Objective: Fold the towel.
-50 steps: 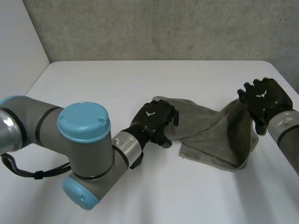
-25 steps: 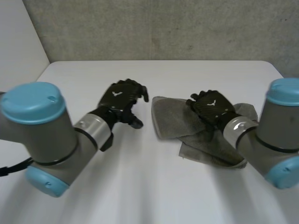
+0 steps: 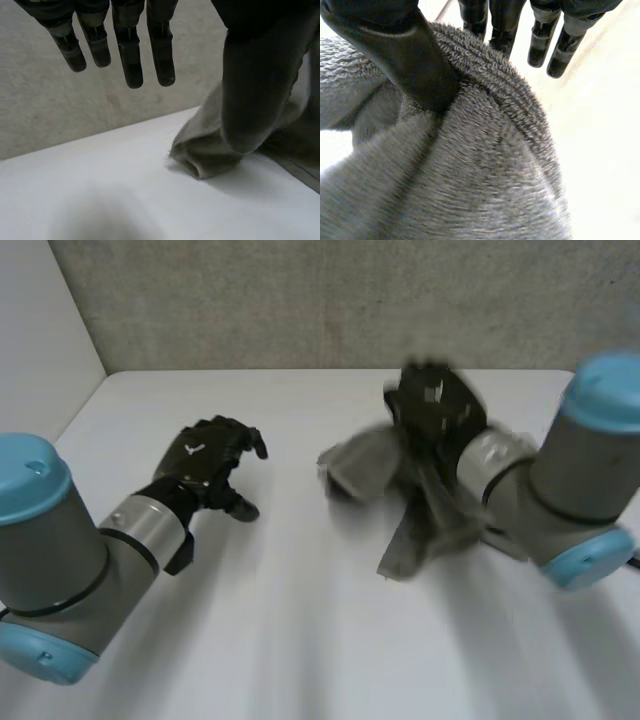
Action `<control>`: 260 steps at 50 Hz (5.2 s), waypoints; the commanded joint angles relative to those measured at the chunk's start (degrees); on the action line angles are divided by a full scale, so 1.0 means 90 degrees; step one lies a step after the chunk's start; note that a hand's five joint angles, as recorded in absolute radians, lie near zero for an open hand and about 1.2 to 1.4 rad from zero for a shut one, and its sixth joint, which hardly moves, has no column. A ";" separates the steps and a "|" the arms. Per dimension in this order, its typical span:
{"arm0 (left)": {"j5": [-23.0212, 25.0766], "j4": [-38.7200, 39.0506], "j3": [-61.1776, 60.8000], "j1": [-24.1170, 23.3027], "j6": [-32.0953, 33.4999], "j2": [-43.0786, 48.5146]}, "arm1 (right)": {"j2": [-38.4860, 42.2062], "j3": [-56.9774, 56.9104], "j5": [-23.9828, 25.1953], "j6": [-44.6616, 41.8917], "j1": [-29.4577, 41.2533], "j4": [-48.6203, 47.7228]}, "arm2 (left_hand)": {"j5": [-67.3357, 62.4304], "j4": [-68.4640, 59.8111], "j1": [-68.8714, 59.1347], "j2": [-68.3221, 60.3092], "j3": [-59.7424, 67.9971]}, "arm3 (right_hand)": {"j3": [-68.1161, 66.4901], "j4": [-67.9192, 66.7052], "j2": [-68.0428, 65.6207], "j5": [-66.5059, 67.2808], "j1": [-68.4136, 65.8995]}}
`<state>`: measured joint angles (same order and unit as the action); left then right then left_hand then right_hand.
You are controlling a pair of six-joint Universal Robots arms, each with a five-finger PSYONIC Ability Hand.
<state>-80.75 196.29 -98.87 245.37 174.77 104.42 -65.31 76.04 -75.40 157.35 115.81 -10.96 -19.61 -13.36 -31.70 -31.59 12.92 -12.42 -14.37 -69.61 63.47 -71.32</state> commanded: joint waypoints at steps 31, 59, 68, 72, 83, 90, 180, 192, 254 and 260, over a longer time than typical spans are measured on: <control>0.0066 -0.0004 -0.0167 0.1057 -0.0621 -0.1231 | 0.1436 -0.0929 -0.0392 0.0290 0.1439 -0.0023 | 0.0491 0.0373 0.0724 0.0712 -0.0324 | 0.0269 0.0485 0.6623 -0.7052 0.6813; -0.0041 -0.0101 -0.0489 -0.1159 0.1292 -0.0538 | -0.1094 0.2205 -0.0626 -0.0071 -0.1197 -0.0003 | -0.0421 0.0373 -0.0188 -0.0200 -0.0324 | 0.0269 0.0485 0.6623 -0.7052 0.6813; -0.0041 -0.0092 -0.0676 -0.1550 0.1801 -0.0099 | -0.0859 0.2313 -0.0626 -0.0081 -0.1374 -0.0023 | -0.0575 0.0373 -0.0343 -0.0355 -0.0324 | 0.0269 0.0485 0.6623 -0.7052 0.6813; 0.0008 -0.0033 -0.0568 -0.1649 0.1811 0.0136 | -0.0849 0.2332 -0.0626 -0.0081 -0.1374 -0.0023 | -0.0331 0.0373 -0.0098 -0.0111 -0.0324 | 0.0269 0.0485 0.6623 -0.7052 0.6813; 0.0008 0.0006 0.0272 -0.1941 0.2172 0.1289 | -0.0732 0.2489 -0.0636 -0.0081 -0.1296 -0.0032 | -0.0182 0.0373 0.0051 0.0039 -0.0324 | 0.0269 0.0485 0.6623 -0.7052 0.6813; -0.0022 0.0045 0.0721 -0.1951 0.2904 0.1864 | -0.0673 0.2498 -0.0626 -0.0081 -0.1296 -0.0013 | -0.0182 0.0373 0.0051 0.0039 -0.0324 | 0.0269 0.0485 0.6623 -0.7052 0.6813; 0.0066 -0.0228 -0.0030 0.0753 0.1303 -0.1299 | 0.2432 -0.0519 -0.1095 0.2585 0.0033 -0.0716 | -0.5599 0.0373 -0.5367 -0.5379 -0.0324 | 0.0269 0.0485 0.5421 -0.5849 0.5610; 0.0076 -0.0228 -0.0138 0.0793 0.1284 -0.1319 | 0.2784 -0.0812 -0.0987 0.2976 0.0150 -0.0413 | -0.5599 0.0373 -0.5367 -0.5379 -0.0324 | 0.0269 0.0485 -0.0133 -0.0296 0.0057; 0.0457 -0.0336 -0.0919 0.0715 0.0932 -0.0713 | 0.0332 0.2020 0.0107 0.1365 -0.1139 -0.0120 | -0.5599 0.0373 -0.5367 -0.5379 -0.0324 | 0.0269 0.0485 0.2985 -0.3414 0.3175; 0.0457 -0.0336 -0.0948 0.0734 0.0932 -0.0684 | 0.0498 0.2039 -0.0128 0.1306 -0.1120 -0.0247 | -0.5599 0.0373 -0.5367 -0.5379 -0.0324 | 0.0269 0.0485 0.3175 -0.3604 0.3365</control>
<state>-76.65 193.31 -107.17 251.87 183.25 98.02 -62.25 94.26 -74.62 169.56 105.50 -12.02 -64.91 -13.36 -72.59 -74.95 12.91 -12.42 -14.37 -43.73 31.98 -43.26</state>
